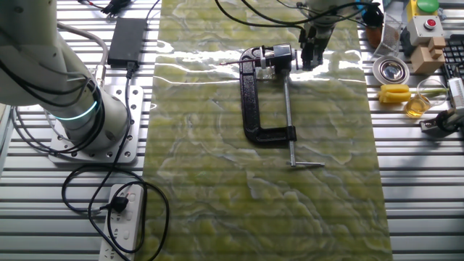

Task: Sharpen the pencil with a pencil sharpener

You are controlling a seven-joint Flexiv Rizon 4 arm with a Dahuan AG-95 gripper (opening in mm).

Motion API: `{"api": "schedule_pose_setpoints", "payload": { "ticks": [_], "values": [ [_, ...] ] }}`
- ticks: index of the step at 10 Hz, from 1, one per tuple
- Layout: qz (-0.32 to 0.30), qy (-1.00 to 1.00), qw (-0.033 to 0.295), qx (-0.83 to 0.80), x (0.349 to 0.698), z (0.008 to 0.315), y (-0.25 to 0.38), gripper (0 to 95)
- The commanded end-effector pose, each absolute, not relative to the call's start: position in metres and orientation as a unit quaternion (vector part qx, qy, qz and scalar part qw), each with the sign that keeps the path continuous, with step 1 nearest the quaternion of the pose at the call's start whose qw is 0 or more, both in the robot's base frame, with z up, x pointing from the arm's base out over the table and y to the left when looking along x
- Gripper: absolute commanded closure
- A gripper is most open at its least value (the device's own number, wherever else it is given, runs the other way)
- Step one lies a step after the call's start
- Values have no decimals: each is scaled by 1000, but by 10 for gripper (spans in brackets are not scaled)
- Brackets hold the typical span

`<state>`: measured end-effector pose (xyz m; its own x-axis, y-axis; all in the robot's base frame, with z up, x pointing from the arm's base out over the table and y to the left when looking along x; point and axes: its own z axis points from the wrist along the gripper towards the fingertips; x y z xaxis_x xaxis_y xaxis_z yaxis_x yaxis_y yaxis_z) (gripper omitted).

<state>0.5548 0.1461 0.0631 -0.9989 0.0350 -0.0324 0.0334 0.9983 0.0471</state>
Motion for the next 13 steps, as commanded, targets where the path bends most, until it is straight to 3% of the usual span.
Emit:
{"api": "schedule_pose_setpoints", "payload": {
  "ticks": [1, 7, 8, 13],
  "values": [
    [22, 999, 18, 17, 557, 61, 147, 760],
    [22, 1000, 18, -2, 562, 53, 147, 760],
    [22, 1000, 18, -5, 562, 52, 147, 950],
    [23, 999, 21, -11, 560, 46, 147, 950]
  ]
}}
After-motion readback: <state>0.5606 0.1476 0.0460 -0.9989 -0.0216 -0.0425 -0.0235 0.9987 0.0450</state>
